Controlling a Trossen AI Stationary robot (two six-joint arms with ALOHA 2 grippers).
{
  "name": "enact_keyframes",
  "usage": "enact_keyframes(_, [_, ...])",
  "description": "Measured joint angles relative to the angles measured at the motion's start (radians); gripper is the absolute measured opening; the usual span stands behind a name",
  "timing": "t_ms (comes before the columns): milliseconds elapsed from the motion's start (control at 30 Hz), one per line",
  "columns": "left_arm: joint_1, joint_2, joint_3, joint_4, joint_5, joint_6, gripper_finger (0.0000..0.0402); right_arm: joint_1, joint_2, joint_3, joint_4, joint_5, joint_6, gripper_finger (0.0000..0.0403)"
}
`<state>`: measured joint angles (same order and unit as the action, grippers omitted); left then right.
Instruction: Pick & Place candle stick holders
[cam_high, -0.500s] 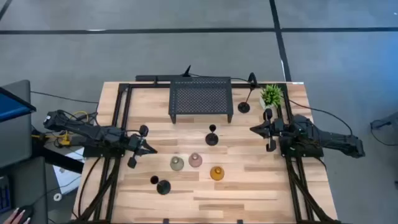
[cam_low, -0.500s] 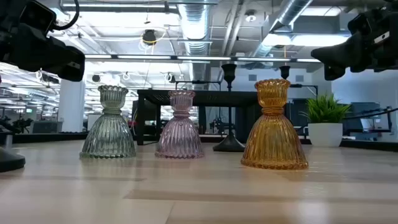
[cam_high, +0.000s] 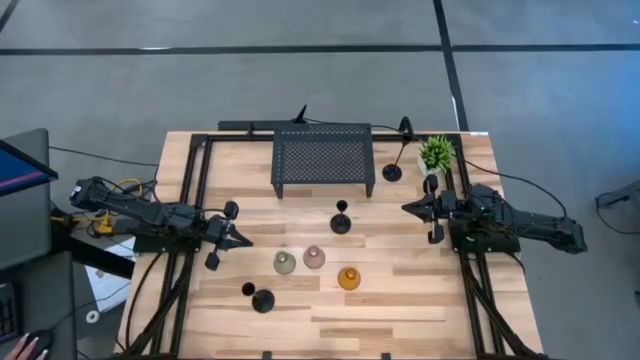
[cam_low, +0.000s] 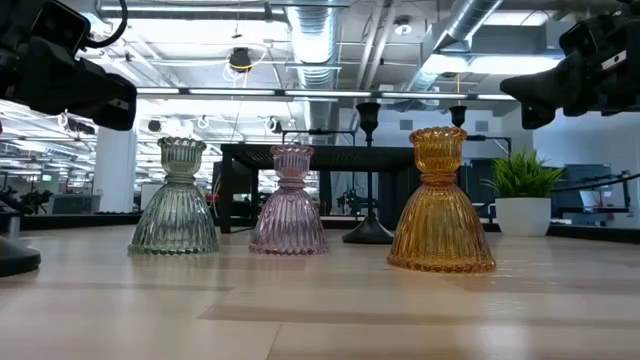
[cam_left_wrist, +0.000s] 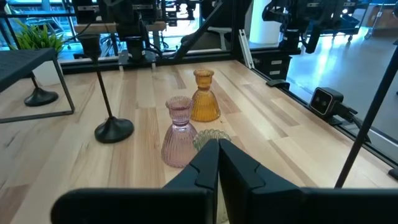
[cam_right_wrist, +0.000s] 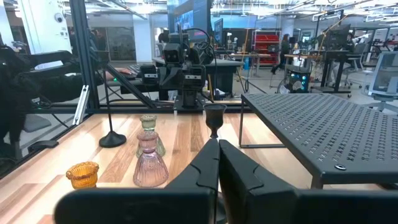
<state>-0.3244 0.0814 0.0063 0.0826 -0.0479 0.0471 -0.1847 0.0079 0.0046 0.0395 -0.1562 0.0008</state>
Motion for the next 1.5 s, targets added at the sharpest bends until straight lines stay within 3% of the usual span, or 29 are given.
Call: enact_keyframes(1500, [0.000,0.000,0.000,0.021,0.000,0.000,0.0011,0.000,0.000,0.000,0.000,0.000,0.000,0.0000])
